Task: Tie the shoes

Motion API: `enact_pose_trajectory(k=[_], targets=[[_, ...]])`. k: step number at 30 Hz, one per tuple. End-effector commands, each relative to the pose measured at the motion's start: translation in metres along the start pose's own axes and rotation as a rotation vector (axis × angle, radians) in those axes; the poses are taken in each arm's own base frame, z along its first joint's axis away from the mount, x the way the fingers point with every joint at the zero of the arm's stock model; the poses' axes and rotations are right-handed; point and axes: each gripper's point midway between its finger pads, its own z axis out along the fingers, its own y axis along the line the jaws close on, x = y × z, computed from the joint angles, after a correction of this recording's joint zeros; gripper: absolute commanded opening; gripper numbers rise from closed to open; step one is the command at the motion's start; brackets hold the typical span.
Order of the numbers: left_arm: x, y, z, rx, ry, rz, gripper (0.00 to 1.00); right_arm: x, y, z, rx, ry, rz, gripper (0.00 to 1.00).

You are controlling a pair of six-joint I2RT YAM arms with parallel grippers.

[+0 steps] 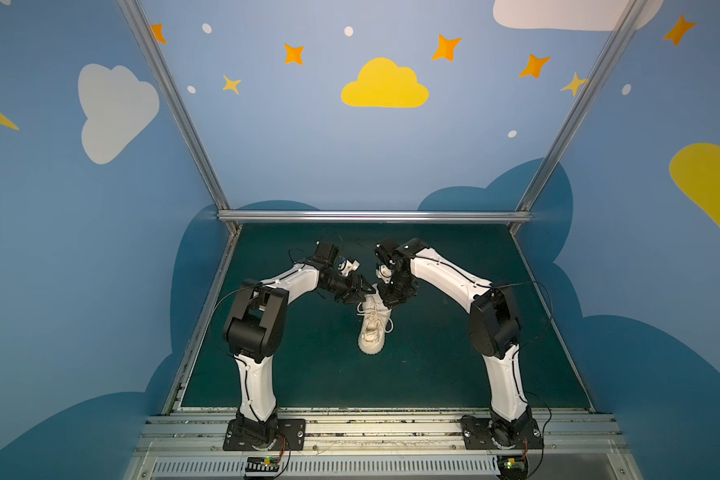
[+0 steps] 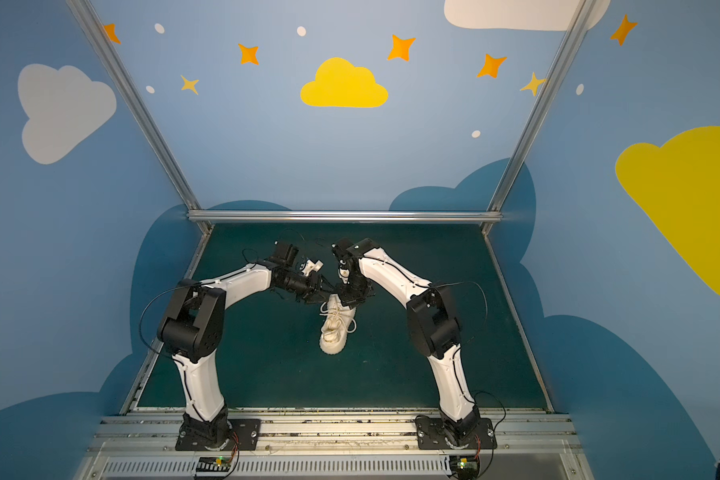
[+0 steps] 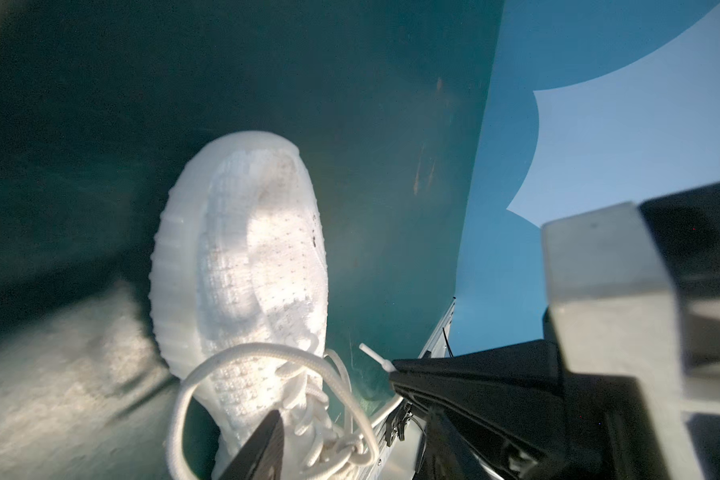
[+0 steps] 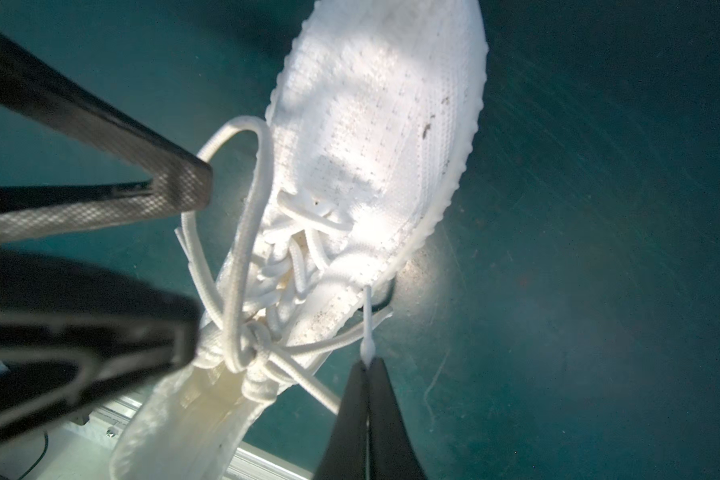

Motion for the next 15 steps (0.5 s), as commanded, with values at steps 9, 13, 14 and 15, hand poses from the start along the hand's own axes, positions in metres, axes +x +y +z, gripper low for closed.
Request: enact_pose_trajectory(k=[9,13,14,15], targets=[[-0.001,0.003,0.015,-0.011,0.035,-0.037,0.47,0.0,0.002,-0.022,-0.013,-0.051,-0.004,0.0],[-0.001,0.004,0.017,-0.012,0.038,-0.043,0.4,0.0,0.003,-0.023,-0.015,-0.054,-0.002,0.0],[-0.001,0.004,0.017,-0.011,0.039,-0.042,0.38,0.001,0.003,-0.023,-0.017,-0.055,-0.004,0.0],[-0.002,0.004,0.018,-0.008,0.04,-0.046,0.36,0.001,0.003,-0.023,-0.018,-0.056,-0.003,0.0]])
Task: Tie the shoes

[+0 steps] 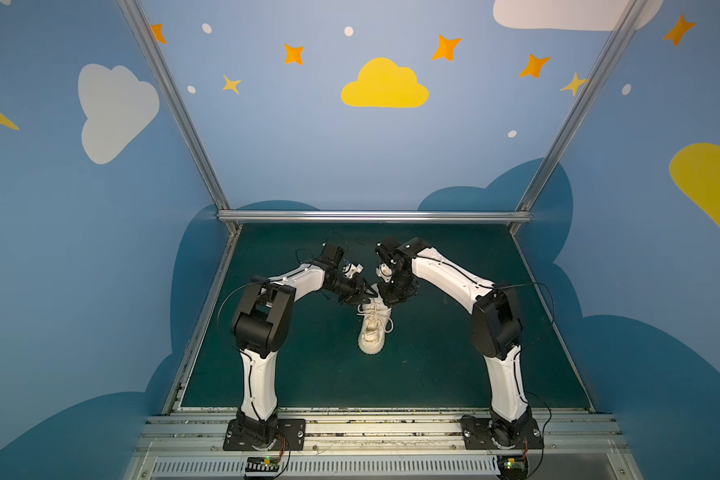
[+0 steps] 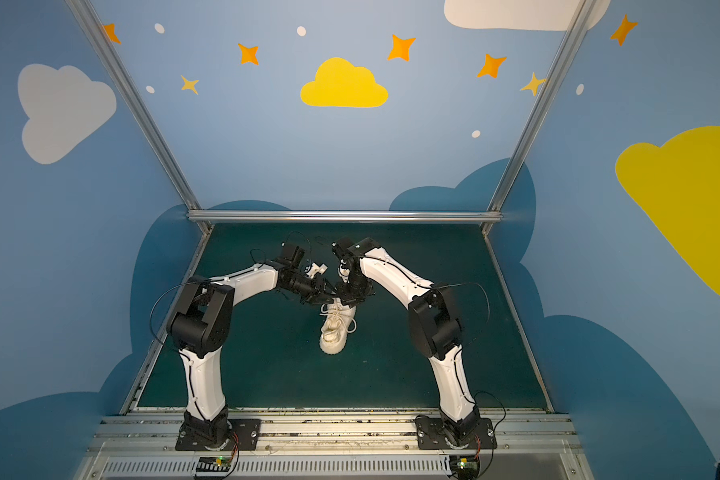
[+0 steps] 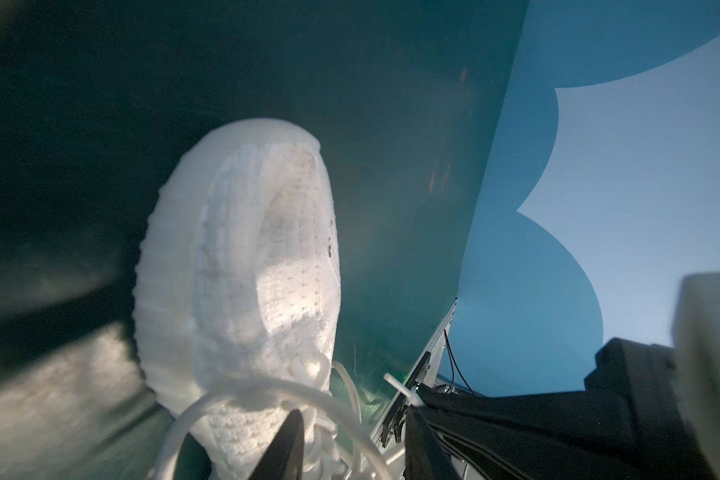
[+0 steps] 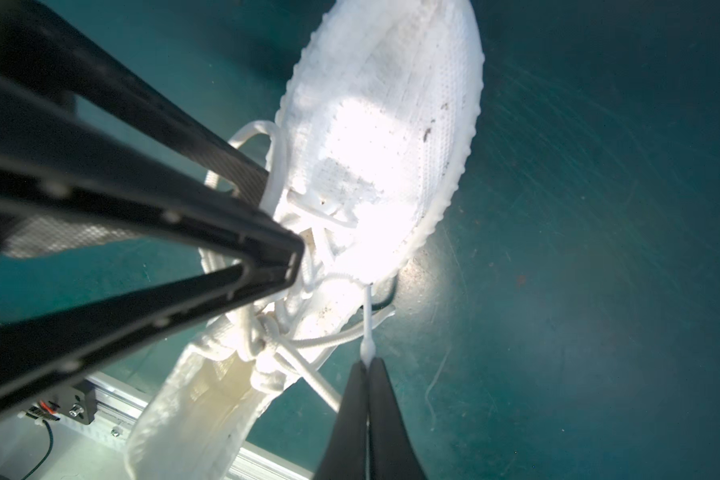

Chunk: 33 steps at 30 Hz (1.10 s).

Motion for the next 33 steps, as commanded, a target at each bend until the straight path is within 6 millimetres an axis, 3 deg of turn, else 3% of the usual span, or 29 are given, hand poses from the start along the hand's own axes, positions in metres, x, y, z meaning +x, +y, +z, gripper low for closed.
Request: enact_pose_trajectory(k=[1,7,13,24,33], targets=[[-0.002,-0.002,0.002,0.006,0.01,-0.005,0.34,0.003,0.001,-0.017,-0.011,-0.035,-0.002,0.0],[0.0,-0.002,-0.002,-0.012,0.007,-0.003,0.15,0.007,-0.003,-0.014,-0.002,-0.026,0.003,0.0],[-0.005,-0.004,-0.013,-0.023,-0.033,0.009,0.04,0.015,-0.013,-0.012,0.005,-0.024,0.024,0.0],[-0.008,-0.001,-0.027,-0.04,-0.061,0.005,0.03,0.021,-0.03,-0.004,0.031,-0.005,0.063,0.0],[-0.005,0.003,-0.027,-0.043,-0.054,0.0,0.03,0.026,-0.048,-0.001,0.083,0.008,0.126,0.0]])
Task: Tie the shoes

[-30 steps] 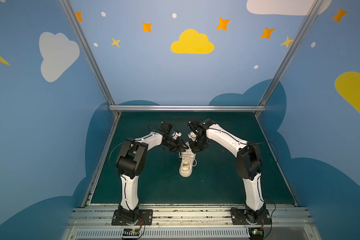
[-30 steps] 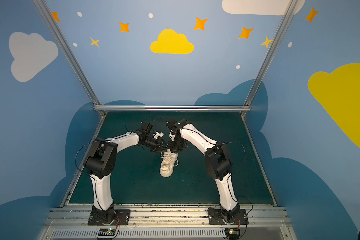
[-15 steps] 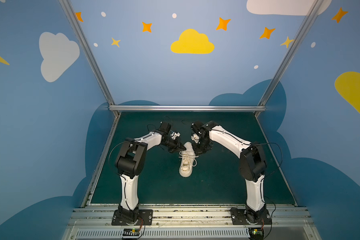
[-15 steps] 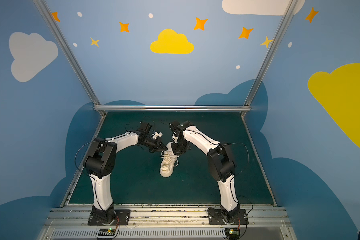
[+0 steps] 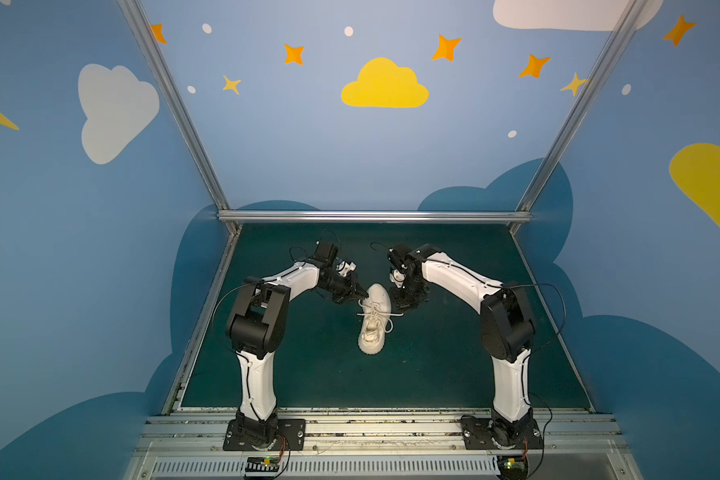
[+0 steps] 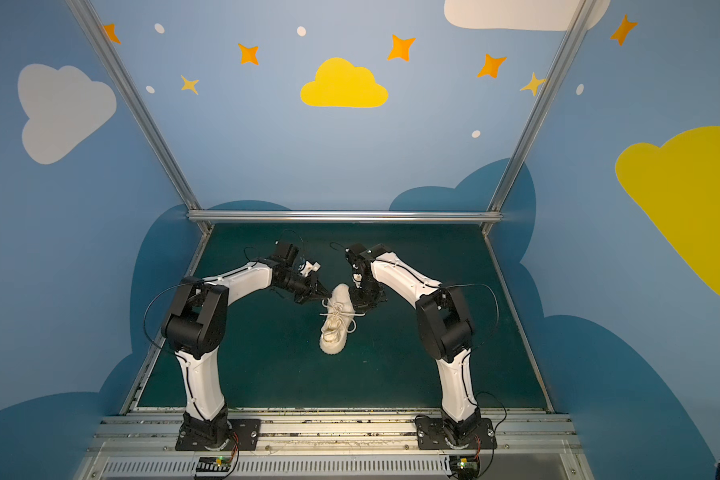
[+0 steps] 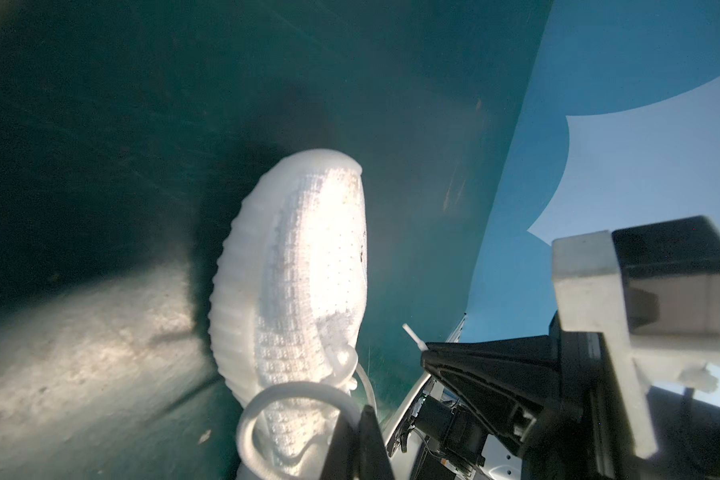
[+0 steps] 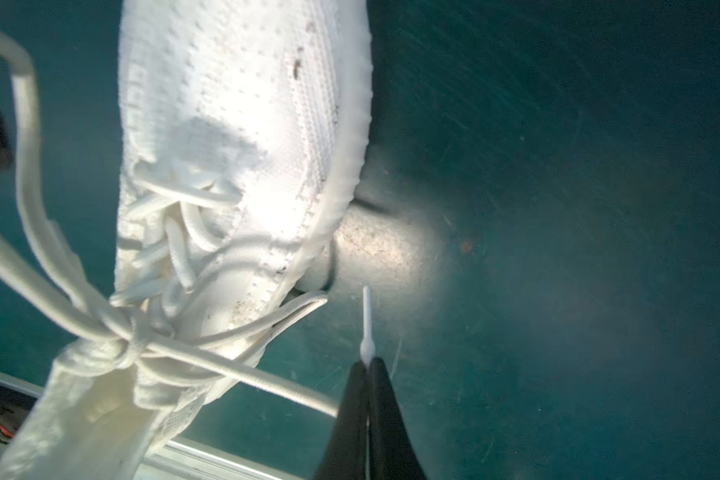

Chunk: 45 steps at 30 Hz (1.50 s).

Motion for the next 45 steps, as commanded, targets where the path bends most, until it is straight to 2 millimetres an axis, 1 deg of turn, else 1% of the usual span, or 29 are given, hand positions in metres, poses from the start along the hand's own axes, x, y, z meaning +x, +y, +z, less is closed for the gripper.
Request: enact_pose_trajectory(k=[1,6,10,15,16,18,19,20,21,22,23,24,26,28,31,33,36,38,41,43,45], targets=[[0.004,-0.007,-0.008,0.005,-0.005,0.024,0.03,0.003,-0.01,-0.014,0.029,-0.026,0.04,0.0],[0.006,-0.004,-0.008,0.001,-0.004,0.022,0.03,0.004,-0.021,-0.01,0.055,-0.012,0.075,0.0],[0.006,-0.004,-0.007,0.002,-0.003,0.02,0.03,0.003,-0.023,-0.009,0.048,-0.012,0.088,0.0],[0.007,-0.003,-0.006,0.003,-0.001,0.021,0.03,-0.004,-0.019,-0.004,0.021,-0.003,0.076,0.0],[0.007,-0.004,-0.006,0.004,0.0,0.02,0.03,-0.005,-0.016,-0.003,0.008,0.004,0.07,0.0],[0.007,-0.005,-0.006,0.012,0.001,0.022,0.05,-0.007,-0.006,-0.001,-0.046,0.02,0.04,0.0],[0.006,-0.007,-0.007,0.016,-0.002,0.026,0.09,-0.008,-0.001,0.0,-0.065,0.03,0.028,0.04],[0.006,-0.007,-0.007,0.019,-0.007,0.026,0.12,-0.007,0.001,0.001,-0.077,0.04,0.025,0.17],[0.006,-0.008,-0.008,0.022,-0.011,0.027,0.16,-0.007,0.001,0.002,-0.082,0.05,0.029,0.23],[0.005,-0.01,-0.009,0.025,-0.017,0.031,0.23,-0.006,0.001,0.003,-0.086,0.058,0.032,0.27],[0.005,-0.011,-0.01,0.028,-0.02,0.036,0.34,-0.006,-0.001,0.004,-0.09,0.059,0.036,0.3],[0.005,-0.013,-0.012,0.031,-0.025,0.04,0.42,-0.005,-0.002,0.005,-0.093,0.062,0.041,0.34],[0.003,-0.015,-0.017,0.033,-0.039,0.049,0.5,-0.004,-0.006,0.003,-0.102,0.064,0.056,0.37],[0.002,-0.014,-0.024,0.032,-0.055,0.047,0.56,-0.003,-0.012,0.0,-0.102,0.064,0.065,0.39],[0.003,-0.013,-0.037,0.034,-0.085,0.048,0.6,-0.001,-0.02,-0.01,-0.1,0.058,0.075,0.4],[0.008,-0.01,-0.042,0.033,-0.083,0.05,0.6,-0.001,-0.014,-0.017,-0.124,0.042,0.064,0.39],[0.024,-0.005,-0.04,0.05,-0.048,0.037,0.52,-0.003,0.004,-0.025,-0.186,0.025,0.05,0.37],[0.035,-0.001,-0.038,0.067,-0.033,0.025,0.5,-0.006,0.019,-0.032,-0.224,0.015,0.031,0.37],[0.05,0.007,-0.036,0.08,-0.023,0.006,0.5,-0.011,0.044,-0.041,-0.295,0.002,0.006,0.34],[0.055,0.012,-0.033,0.093,-0.013,-0.015,0.48,-0.012,0.056,-0.043,-0.327,-0.001,-0.013,0.33],[0.058,0.018,-0.028,0.105,0.002,-0.043,0.44,-0.012,0.067,-0.042,-0.349,0.005,-0.027,0.33]])
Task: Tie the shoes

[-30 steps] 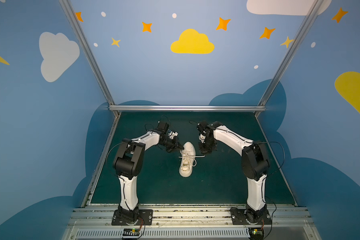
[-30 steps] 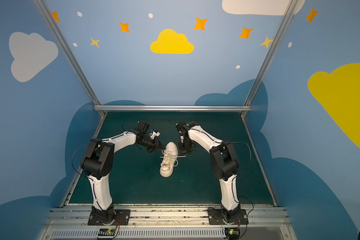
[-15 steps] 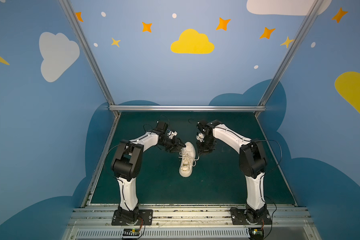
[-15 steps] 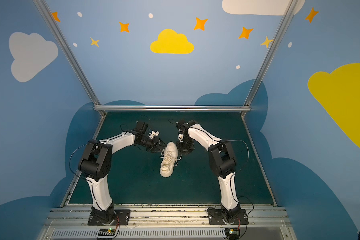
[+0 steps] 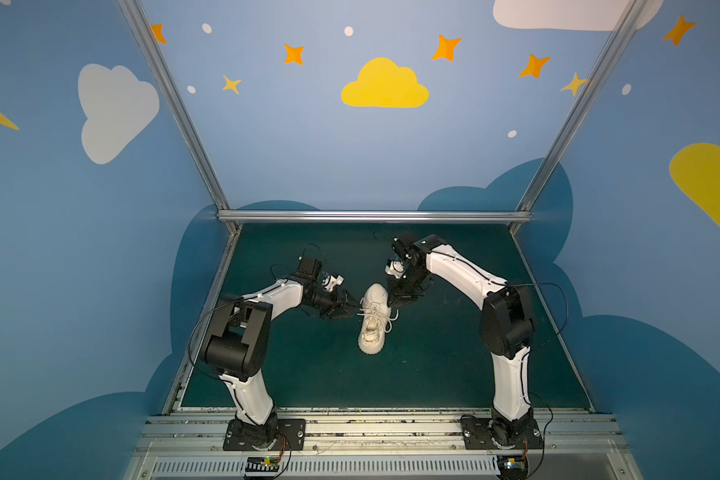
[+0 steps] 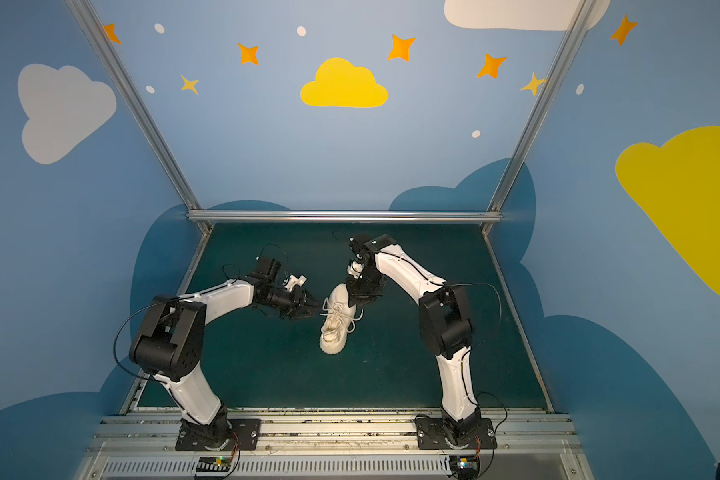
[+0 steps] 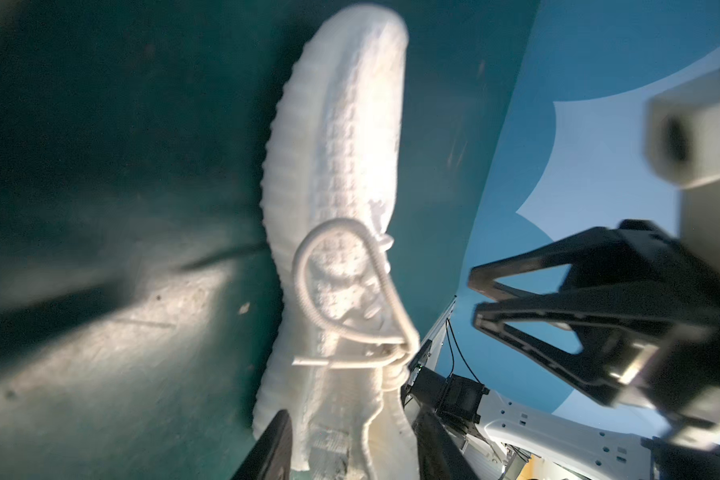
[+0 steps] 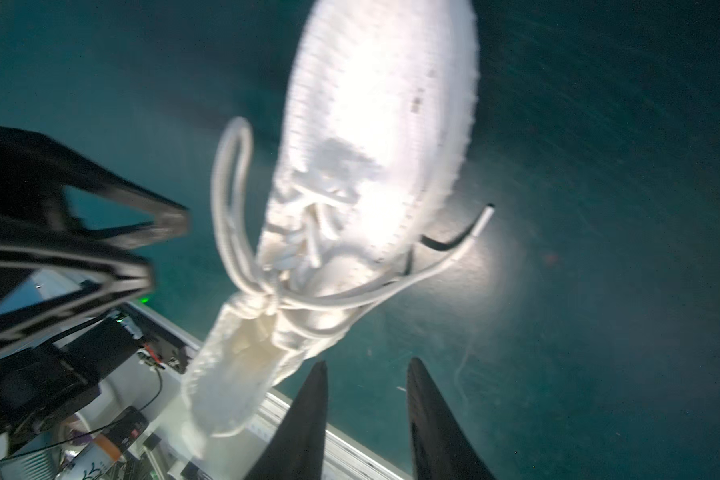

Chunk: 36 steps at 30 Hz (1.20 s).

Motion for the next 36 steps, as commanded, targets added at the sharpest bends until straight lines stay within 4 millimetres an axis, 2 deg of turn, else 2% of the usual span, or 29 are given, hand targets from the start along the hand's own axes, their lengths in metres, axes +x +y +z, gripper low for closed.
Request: enact_pose_trajectory(k=[1,9,20,29,36], targets=[[0.0,-0.007,0.002,0.061,0.002,0.015,0.44,0.002,0.026,-0.003,-0.083,0.01,-0.022,0.32],[-0.006,-0.001,0.012,0.075,-0.001,0.007,0.42,0.003,0.04,0.013,-0.111,0.05,-0.048,0.32],[-0.019,0.009,0.027,0.096,0.012,-0.008,0.35,0.001,0.034,0.028,-0.099,0.083,-0.031,0.31],[-0.023,0.005,0.03,0.12,-0.003,0.0,0.28,0.0,0.03,0.034,-0.097,0.095,-0.022,0.29],[-0.016,0.002,0.03,0.143,-0.001,-0.014,0.27,0.0,0.029,0.036,-0.094,0.098,-0.017,0.28]])
